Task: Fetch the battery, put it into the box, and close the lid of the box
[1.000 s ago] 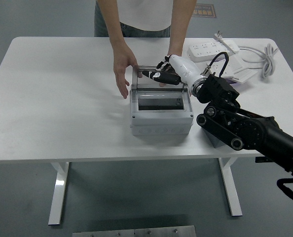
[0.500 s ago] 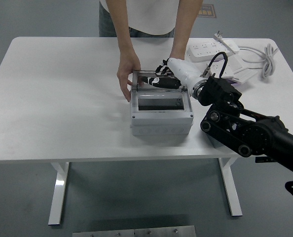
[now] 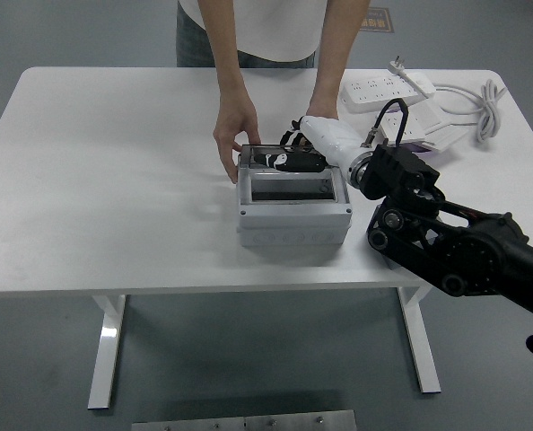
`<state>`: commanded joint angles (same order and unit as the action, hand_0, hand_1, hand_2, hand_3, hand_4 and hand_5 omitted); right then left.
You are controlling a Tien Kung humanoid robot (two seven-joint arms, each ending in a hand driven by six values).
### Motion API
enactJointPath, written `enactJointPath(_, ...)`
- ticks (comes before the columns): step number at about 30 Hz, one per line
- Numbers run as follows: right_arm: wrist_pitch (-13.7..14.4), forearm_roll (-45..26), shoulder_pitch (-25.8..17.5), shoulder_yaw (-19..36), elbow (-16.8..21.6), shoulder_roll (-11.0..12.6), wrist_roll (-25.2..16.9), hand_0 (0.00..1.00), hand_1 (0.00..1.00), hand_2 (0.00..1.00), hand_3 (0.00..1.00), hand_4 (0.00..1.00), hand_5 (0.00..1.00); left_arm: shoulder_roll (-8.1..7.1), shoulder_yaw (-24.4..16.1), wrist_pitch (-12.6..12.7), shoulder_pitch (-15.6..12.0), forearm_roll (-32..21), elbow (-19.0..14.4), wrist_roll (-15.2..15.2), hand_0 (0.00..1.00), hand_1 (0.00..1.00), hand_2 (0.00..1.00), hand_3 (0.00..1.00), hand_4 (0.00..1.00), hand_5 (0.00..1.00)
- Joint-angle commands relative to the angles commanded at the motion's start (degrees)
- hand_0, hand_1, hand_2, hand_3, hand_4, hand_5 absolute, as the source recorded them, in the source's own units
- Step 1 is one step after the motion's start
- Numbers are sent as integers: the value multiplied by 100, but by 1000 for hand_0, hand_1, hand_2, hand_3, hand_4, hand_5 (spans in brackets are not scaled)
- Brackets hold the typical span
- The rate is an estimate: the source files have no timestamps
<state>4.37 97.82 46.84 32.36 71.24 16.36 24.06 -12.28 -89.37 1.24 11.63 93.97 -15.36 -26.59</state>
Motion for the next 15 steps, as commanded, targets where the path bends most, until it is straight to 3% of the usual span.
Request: enactJointPath(15,-790,412,-94,152,675,85,643,657,515,588,672,938,902,15,-13,-2,-22,8,-18,-40,601,701,602,557,603,42)
